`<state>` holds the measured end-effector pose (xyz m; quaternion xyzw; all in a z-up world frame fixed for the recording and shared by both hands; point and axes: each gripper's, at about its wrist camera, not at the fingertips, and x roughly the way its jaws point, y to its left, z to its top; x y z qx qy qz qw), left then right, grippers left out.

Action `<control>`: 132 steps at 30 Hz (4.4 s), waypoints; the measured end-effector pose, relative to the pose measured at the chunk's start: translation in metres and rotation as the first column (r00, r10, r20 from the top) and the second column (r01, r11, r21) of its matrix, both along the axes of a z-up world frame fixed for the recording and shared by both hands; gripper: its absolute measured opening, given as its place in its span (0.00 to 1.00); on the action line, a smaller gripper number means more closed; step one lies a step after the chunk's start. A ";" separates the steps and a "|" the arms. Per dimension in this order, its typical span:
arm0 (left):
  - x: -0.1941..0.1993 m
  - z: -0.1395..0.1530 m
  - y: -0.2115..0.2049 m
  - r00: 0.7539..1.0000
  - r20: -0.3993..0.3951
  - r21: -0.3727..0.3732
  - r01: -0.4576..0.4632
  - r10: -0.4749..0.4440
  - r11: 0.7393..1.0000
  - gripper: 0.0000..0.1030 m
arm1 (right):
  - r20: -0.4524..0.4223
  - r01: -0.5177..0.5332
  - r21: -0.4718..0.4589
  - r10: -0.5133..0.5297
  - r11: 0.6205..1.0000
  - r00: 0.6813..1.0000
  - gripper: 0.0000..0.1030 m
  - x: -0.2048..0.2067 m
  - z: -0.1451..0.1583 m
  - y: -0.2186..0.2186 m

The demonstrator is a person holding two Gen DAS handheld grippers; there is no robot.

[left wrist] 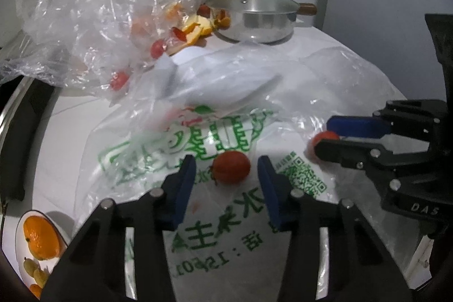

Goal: Organize fruits
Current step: 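Grasp a cherry tomato with the left tool while the right tool grasps the other, then carry both cherry tomatoes over the white plate with both tools, then lower the cherry tomato onto the plate and open the left tool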

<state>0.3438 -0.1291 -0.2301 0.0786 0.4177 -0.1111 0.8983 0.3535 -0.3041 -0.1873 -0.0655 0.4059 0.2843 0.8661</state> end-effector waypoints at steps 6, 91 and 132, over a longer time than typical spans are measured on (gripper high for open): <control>0.005 -0.008 -0.002 1.000 -0.023 0.000 0.016 -0.016 1.000 0.43 | -0.008 0.008 -0.019 -0.008 1.000 1.000 0.29 -0.001 -0.003 0.002; -0.159 0.035 0.144 0.988 0.095 -0.138 -0.108 0.122 0.985 0.31 | 0.124 -0.131 -0.110 0.145 0.985 0.982 0.30 -0.126 0.050 0.142; -0.163 0.045 0.178 0.969 0.114 -0.153 -0.202 0.221 0.967 0.53 | 0.106 -0.174 -0.111 0.186 0.978 0.977 0.30 -0.122 0.042 0.169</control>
